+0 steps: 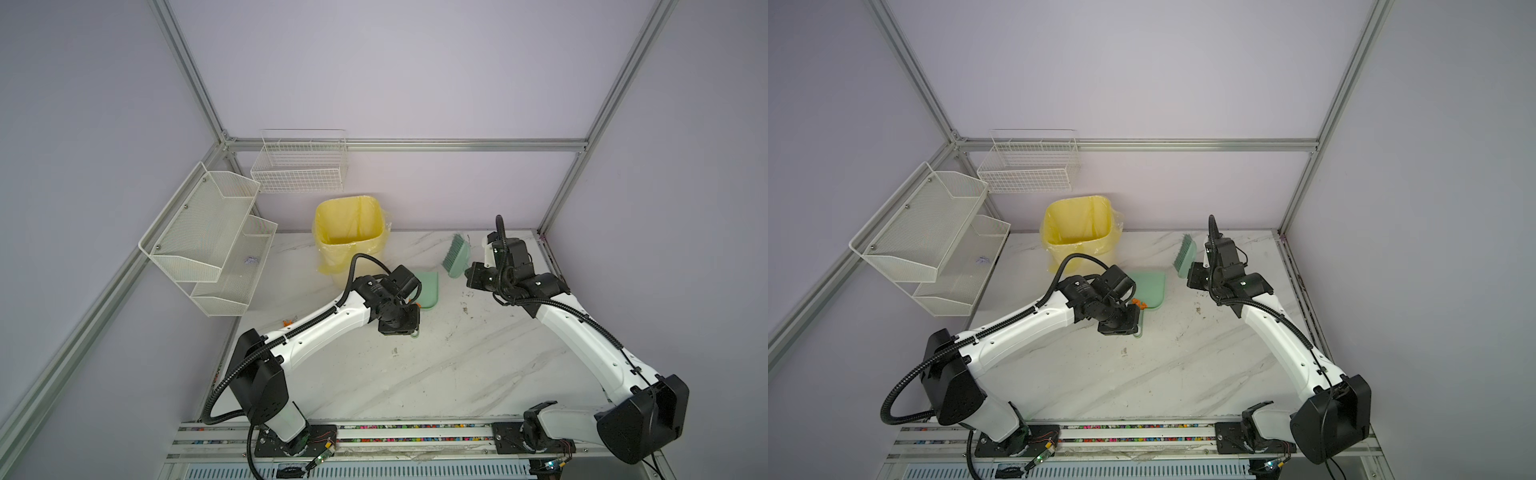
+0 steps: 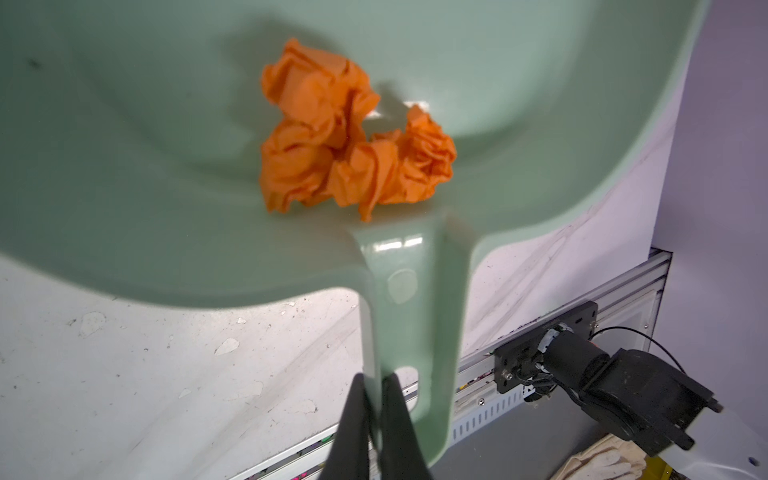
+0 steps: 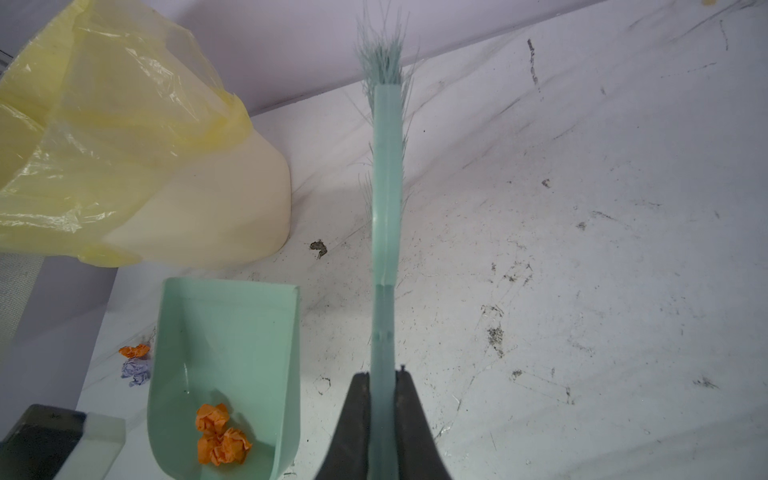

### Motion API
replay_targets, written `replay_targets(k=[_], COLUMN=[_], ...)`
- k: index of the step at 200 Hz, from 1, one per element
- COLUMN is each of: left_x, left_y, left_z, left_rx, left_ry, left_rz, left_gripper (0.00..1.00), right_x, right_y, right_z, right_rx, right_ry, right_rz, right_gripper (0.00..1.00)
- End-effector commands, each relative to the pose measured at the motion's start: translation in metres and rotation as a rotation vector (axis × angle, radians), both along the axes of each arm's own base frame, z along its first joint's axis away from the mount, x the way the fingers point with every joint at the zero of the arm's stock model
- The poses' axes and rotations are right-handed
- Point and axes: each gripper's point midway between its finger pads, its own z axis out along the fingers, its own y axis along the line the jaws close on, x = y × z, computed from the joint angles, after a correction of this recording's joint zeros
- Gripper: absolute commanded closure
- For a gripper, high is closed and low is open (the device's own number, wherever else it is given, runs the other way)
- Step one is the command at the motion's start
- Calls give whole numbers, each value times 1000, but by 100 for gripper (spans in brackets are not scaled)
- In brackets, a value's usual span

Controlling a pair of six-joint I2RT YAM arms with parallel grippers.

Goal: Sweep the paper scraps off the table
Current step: 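Lift the loaded green dustpan with the left gripper up to the yellow bin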

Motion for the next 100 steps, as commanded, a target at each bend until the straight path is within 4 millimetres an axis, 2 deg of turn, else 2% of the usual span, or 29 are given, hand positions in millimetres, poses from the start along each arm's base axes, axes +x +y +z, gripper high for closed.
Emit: replay_targets(k=[1, 68, 100], left_x=[14, 31, 46], left_y=[-14, -23, -21], left_z=[51, 107, 141], left_rx=[-109, -196, -278], left_ry=[-91, -188, -231], left_rz=[-6, -21, -11], left_gripper=[100, 100, 100], right_x=[6, 2, 1], right_y=[-2, -6, -5], right_z=[14, 11, 10], right_rx=[28, 29, 36], right_ry=[-53, -54, -53], right_rz=[-25, -36, -32], right_gripper=[100, 100, 100])
